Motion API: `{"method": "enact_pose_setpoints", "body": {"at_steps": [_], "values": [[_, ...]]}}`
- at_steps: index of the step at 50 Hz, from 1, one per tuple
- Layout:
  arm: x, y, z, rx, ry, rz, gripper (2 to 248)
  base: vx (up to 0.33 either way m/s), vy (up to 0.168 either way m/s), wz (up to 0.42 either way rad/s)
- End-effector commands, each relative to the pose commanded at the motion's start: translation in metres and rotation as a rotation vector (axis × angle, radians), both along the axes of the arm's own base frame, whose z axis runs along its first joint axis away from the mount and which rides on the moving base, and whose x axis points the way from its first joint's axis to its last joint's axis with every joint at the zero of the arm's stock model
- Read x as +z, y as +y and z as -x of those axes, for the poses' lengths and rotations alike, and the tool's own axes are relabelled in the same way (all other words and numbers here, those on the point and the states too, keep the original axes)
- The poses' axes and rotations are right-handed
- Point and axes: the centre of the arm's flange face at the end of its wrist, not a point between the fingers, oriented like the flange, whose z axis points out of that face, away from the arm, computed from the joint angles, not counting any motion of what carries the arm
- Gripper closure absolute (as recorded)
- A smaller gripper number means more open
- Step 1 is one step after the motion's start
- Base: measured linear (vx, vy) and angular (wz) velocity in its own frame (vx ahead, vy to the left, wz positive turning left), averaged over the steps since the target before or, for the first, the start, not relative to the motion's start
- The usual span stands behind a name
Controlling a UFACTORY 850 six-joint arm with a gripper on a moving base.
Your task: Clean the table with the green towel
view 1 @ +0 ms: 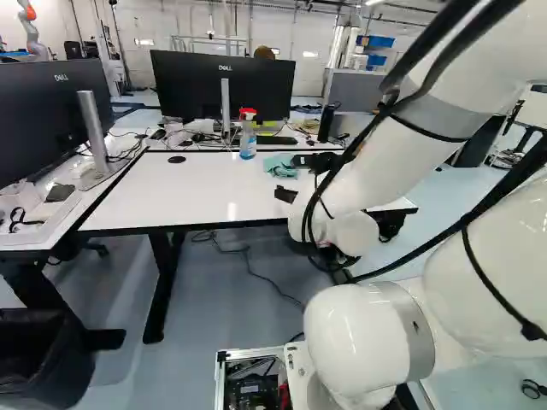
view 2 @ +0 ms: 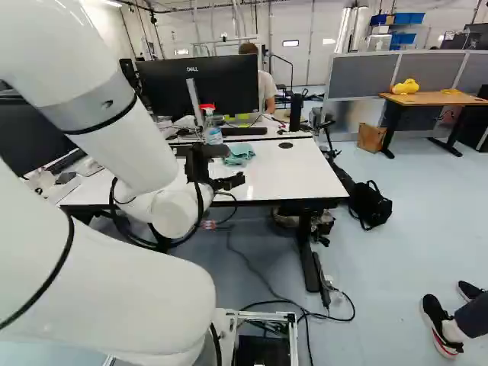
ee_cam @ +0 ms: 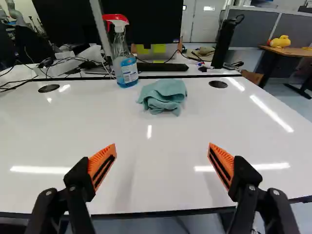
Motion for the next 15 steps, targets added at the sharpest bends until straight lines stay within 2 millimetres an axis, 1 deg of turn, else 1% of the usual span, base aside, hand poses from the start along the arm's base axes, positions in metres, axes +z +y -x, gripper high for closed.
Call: {"method": "enact_pose_setpoints", "body": {"at_steps": [15], "values": [[0.0000,0.0000,0.0000,0.000,0.000,0.000,3,0.000,0.000,0.000]]}}
